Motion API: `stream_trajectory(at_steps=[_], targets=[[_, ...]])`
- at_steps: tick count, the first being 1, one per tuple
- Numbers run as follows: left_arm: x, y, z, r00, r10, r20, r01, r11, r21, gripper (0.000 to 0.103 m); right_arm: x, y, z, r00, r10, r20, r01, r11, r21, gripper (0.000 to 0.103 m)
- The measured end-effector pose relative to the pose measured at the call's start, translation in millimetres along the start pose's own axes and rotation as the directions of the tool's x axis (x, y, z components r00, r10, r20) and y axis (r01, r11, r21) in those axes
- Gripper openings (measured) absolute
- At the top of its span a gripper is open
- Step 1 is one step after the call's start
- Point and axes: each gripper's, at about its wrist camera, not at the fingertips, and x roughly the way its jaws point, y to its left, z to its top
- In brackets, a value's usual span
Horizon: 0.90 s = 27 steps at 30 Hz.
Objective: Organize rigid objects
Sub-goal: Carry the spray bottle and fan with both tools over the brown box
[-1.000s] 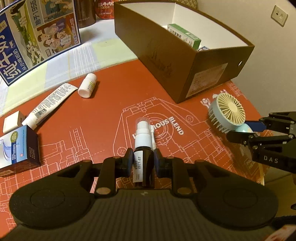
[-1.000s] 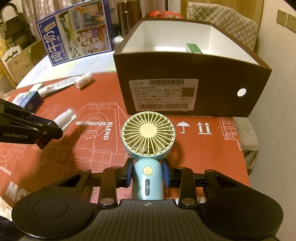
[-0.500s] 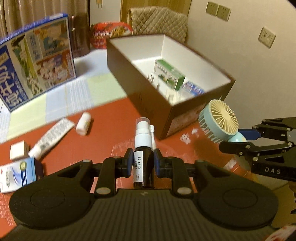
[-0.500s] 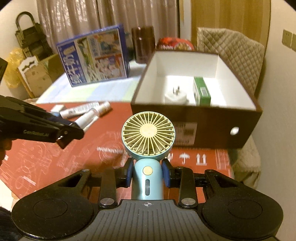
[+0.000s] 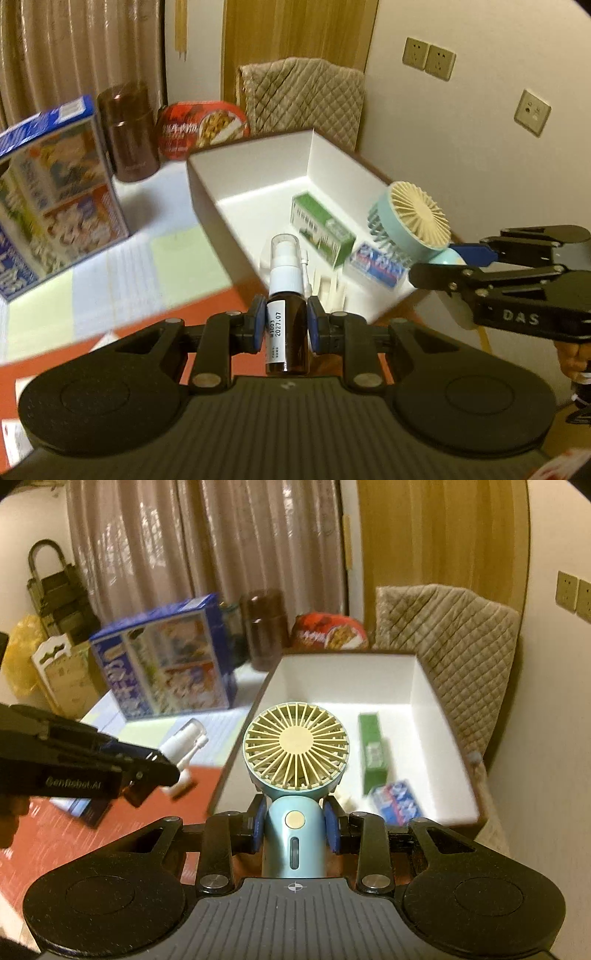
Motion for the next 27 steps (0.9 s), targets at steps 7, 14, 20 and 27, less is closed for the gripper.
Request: stream_trajectory(at_steps=[7,14,20,27], targets=[[45,-2,46,1.0,0.026,0.007,-0.026,1.0,-0.005,0.019,42,-44,49,0.998,-0.061,0.017,0.061,0.998,-0.015,0.03],[103,3,80,0.998,0.058,-0.032,-0.059,0.998,-0.025,0.019,105,-87,76,0.991,-0.127,-0.031,0.126,0.991,-0.036,0.03],[155,14,97,0.99,0.101,-0.095,-0.105,0.994,-0.038,0.019,154,-108,81,0.981,-0.17,-0.097,0.167,0.985,-0.043,0.03],[192,25,105,0.98,0.13,-0.148,-0.137,0.99,-0.043,0.019,186,-114,83,0.972,-0.192,-0.134,0.184,0.981,-0.066,0.03]])
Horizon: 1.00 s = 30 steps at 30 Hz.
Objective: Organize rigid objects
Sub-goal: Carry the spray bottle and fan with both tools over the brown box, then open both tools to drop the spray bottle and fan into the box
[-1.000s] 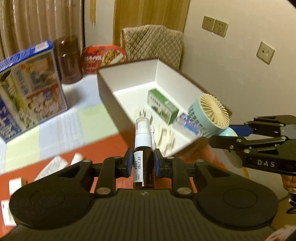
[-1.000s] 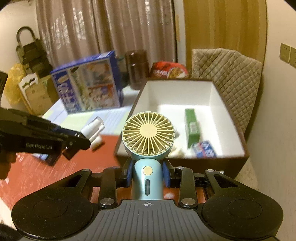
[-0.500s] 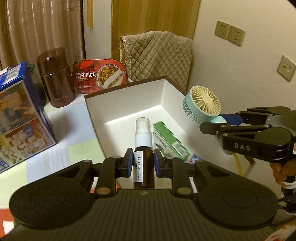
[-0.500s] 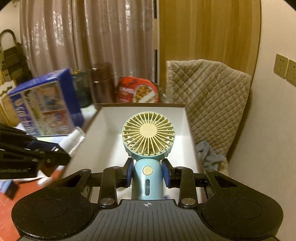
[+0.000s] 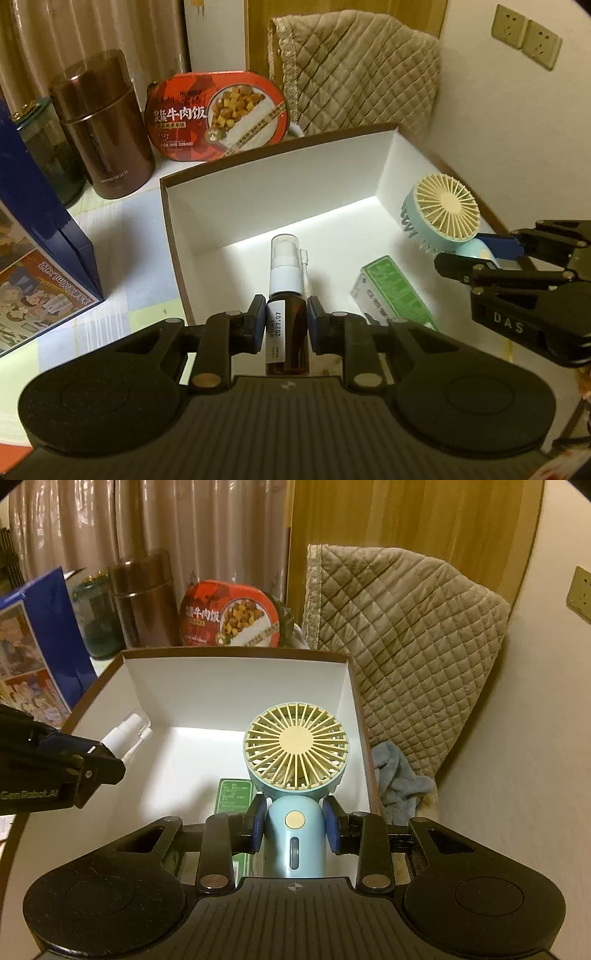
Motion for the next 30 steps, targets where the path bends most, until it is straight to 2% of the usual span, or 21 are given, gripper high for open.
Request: stream_trajectory(at_steps=[8,12,17,23,25,30], targets=[[20,2,8,1.0,-0.003,-0.012,0.003,1.0,0.018,0.019,15,4,7,1.0,0.017,0.009,-0.017,1.0,-0.013,0.03],[17,4,9,1.0,-0.027,-0.013,0.027,1.0,0.014,0.024,11,3,9,0.999,0.043,0.001,-0.043,0.999,-0.004,0.032],[6,6,-1,0.999,-0.053,-0.008,0.053,0.998,0.023,0.027,-9,3,1,0.996,0.089,0.024,-0.089,0.996,0.021,0.052],[-17,9,-13,0.996,-0.092,0.009,0.092,0.996,0.008,0.031,-38,2,-14,0.991,0.128,0.049,-0.131,0.989,0.073,0.058],[-29,7,-18,0.994,-0.102,0.026,0.101,0.995,0.014,0.035,-47,2,-20,0.989,0.139,0.058,-0.144,0.985,0.094,0.059],[-59,5,-34,0.991,-0.126,0.051,0.126,0.992,0.011,0.036,-70,4,-33,0.985,0.151,0.08,-0.161,0.978,0.13,0.062]])
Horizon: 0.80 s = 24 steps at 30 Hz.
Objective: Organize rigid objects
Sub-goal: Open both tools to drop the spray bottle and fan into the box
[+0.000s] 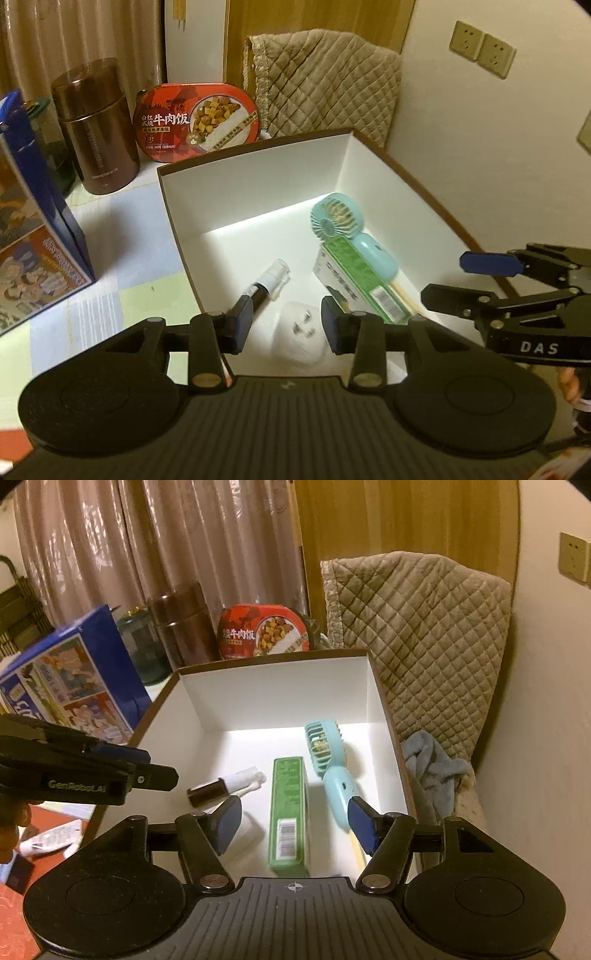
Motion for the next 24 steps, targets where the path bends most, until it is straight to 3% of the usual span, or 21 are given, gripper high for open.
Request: stream_trajectory(at_steps=[9,24], targets=[[-55,0,-35,0.999,-0.033,0.031,0.034,0.998,-0.05,0.036,-42,18,-24,0.999,0.018,0.041,-0.02,0.999,0.047,0.063],[-135,8,-109,0.997,-0.007,0.073,0.013,0.997,-0.082,0.036,-92,72,-69,0.996,0.07,0.051,-0.073,0.996,0.059,0.063]])
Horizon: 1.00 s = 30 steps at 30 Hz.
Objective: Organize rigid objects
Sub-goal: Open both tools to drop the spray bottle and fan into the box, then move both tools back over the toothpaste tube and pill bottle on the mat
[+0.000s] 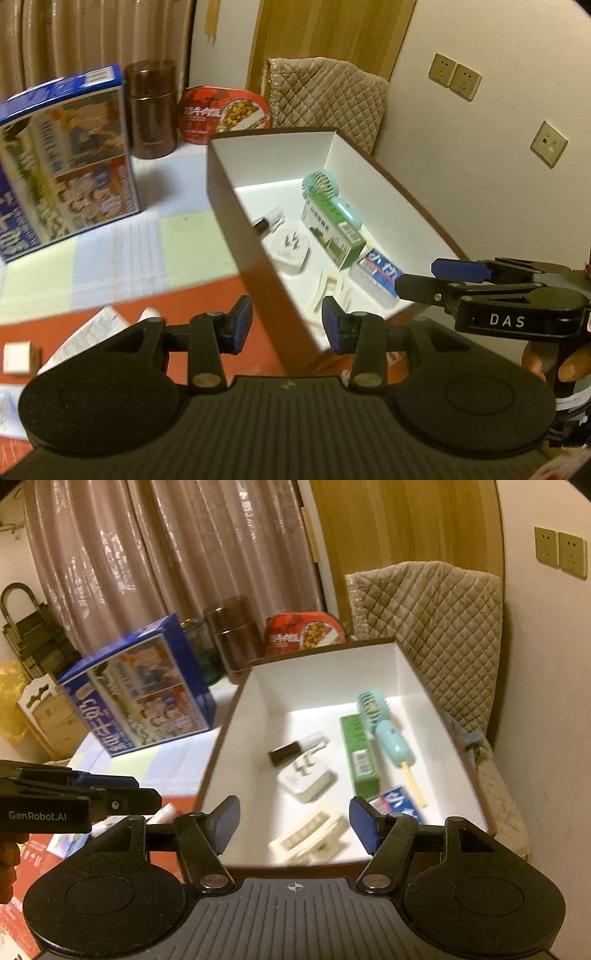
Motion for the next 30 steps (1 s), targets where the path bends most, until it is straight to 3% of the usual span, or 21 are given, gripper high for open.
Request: stream_trajectory(at_steps=[14,30], targets=[[-52,44,-66,0.996,0.087,-0.033,-0.089,0.993,-0.073,0.036,-4,67,-42,0.994,0.083,-0.077,-0.086,0.995,-0.046,0.063],[-73,118,-99,0.971,0.234,-0.053,-0.239,0.959,-0.153,0.036,51,143,-63,0.969,0.162,-0.189,-0.188,0.973,-0.131,0.063]])
